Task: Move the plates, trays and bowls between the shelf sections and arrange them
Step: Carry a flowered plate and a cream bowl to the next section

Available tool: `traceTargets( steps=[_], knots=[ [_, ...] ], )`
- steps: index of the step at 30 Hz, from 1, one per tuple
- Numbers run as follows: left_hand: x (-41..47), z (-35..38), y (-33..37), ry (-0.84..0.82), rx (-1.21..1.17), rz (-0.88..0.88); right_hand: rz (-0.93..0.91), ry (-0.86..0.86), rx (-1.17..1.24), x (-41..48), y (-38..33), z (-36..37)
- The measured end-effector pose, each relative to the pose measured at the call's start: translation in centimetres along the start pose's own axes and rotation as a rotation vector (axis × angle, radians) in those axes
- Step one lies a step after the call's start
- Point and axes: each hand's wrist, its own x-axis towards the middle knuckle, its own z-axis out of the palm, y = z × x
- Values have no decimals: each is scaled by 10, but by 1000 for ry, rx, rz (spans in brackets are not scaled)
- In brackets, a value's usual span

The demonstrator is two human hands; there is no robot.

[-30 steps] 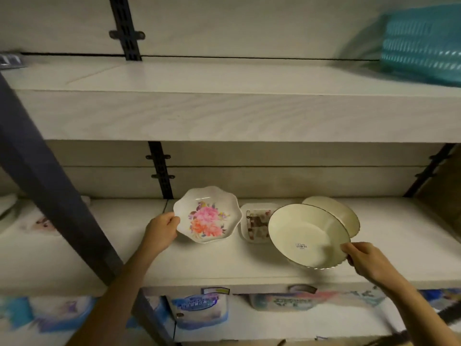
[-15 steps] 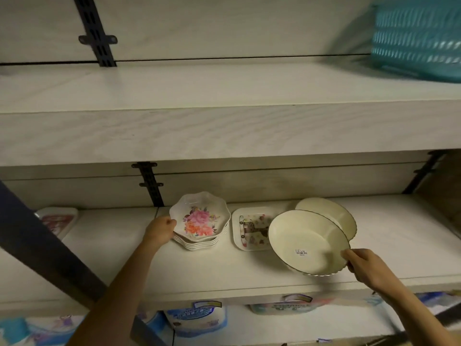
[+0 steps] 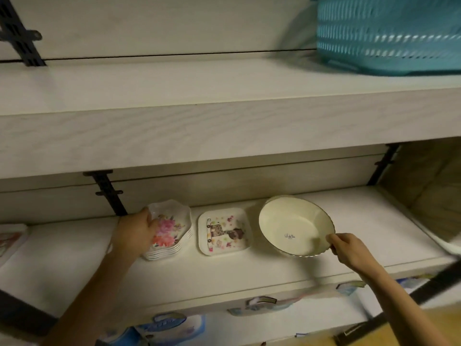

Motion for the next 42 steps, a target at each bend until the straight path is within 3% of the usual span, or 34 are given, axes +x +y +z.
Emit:
traceTargets(
  steps=[6,17,23,37,42],
  knots=[
    [-27,3,40,165,134,172,-29,-65,-37,41,7,-14],
    [-92,5,59,210,142,93,-14,-210,-149,77,21,3],
    [-117,1,59,146,128,-23,-82,-250,-337,69,11,-5],
    [-185,-30,22,33,107,-159,-651,-380,-634,-10,-69,38],
    [-221,-51,-19,98,59,-197,-781,-418,-659,-58,-107,70]
  ],
)
